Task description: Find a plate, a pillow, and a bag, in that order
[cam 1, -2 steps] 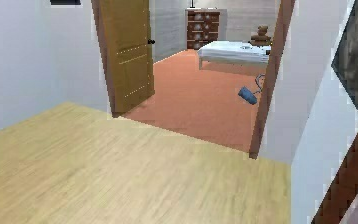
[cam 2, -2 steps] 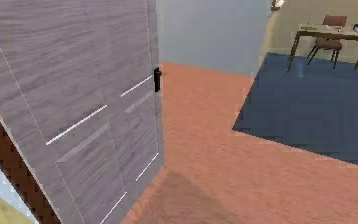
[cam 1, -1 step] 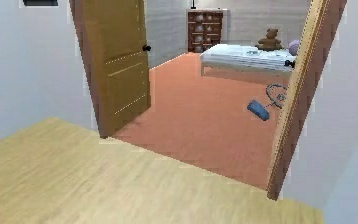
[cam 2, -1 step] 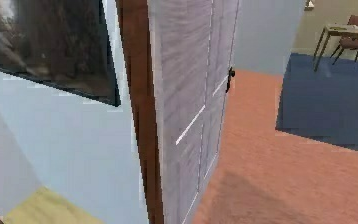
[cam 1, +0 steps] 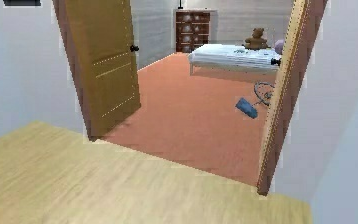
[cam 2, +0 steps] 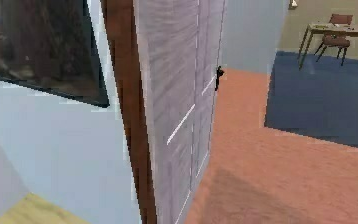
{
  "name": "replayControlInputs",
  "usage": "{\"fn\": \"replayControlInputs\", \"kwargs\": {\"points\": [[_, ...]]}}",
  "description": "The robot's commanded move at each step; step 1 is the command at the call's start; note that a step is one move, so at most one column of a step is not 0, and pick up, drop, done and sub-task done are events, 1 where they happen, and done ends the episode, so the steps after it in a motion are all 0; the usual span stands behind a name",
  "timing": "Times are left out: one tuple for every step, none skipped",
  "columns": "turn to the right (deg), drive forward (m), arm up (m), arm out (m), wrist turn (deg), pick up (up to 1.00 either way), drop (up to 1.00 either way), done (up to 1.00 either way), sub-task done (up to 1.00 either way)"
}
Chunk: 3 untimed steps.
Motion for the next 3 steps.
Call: {"fn": "replayControlInputs", "kwargs": {"points": [[0.0,1.0,0.0,0.0,0.0,0.0,0.0,0.0,0.0],[0.0,1.0,0.0,0.0,0.0,0.0,0.0,0.0,0.0],[6.0,0.0,0.0,0.0,0.0,0.0,0.0,0.0,0.0]]}}
